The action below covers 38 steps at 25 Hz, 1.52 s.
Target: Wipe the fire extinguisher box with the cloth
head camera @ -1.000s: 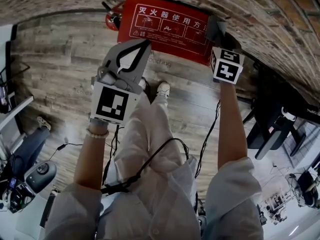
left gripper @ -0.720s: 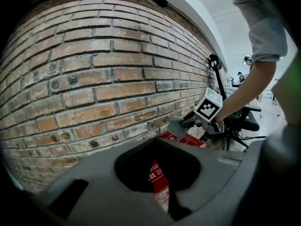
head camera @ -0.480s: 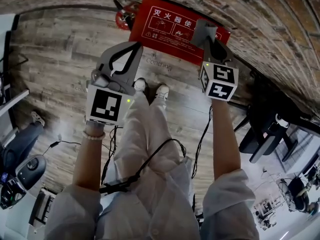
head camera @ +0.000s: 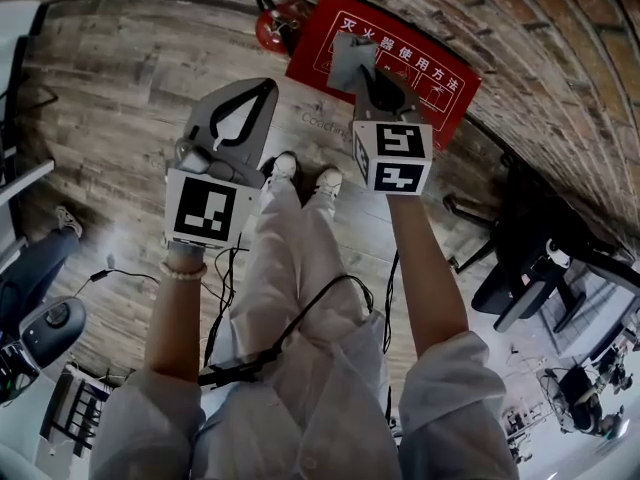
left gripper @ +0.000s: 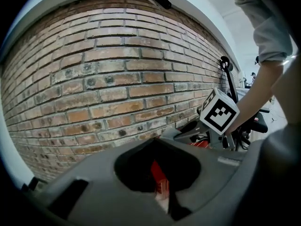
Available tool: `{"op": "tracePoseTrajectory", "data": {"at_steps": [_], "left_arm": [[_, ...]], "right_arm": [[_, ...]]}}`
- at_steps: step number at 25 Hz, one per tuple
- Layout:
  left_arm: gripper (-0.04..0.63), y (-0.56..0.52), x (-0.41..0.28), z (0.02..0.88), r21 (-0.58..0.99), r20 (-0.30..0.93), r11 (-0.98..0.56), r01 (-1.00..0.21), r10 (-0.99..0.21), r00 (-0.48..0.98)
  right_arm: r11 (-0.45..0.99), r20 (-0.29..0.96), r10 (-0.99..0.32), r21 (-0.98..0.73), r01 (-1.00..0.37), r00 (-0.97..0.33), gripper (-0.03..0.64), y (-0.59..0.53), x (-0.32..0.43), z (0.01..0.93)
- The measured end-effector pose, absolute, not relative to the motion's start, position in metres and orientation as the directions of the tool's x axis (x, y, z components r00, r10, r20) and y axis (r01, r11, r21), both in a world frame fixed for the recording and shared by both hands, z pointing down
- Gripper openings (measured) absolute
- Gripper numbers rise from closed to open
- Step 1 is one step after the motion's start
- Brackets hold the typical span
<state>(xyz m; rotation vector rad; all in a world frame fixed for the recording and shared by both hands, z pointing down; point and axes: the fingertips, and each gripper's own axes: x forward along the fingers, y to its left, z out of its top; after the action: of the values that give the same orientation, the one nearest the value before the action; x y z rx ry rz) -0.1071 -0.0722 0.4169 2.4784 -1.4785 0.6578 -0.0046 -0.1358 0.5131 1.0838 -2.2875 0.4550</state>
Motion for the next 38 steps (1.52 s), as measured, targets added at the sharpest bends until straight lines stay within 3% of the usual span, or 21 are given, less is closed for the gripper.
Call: {"op": "tracePoseTrajectory", "data": {"at_steps": [13,23,38], "left_arm": [[-0.002,-0.058,-0.15,0.425,-0.066,0.47,-0.454,-0.889,-0.8,0.373],[-0.002,-0.054,-0.163,0.431,-0.055,0.473,-0.448,-0.892,-0.799,0.372],[-0.002,-0.059,-0.154,0.435,-0.052,0.477,-0.455,-0.889,-0.793,0.378]], "right_arm": [[0.66,0.666,-0.516,-0.092,-0.746,-0.538,0.025,-0.117,-0.082,0.559],[0.659,0.729,-0.498,-0.034,-0.752,-0.469,0.026,-0.116,-0.082,0.593],[0.652,0.719,-0.505,-0.046,-0.757,-0.478,0.026,-0.118,-0.08,0.594]]}}
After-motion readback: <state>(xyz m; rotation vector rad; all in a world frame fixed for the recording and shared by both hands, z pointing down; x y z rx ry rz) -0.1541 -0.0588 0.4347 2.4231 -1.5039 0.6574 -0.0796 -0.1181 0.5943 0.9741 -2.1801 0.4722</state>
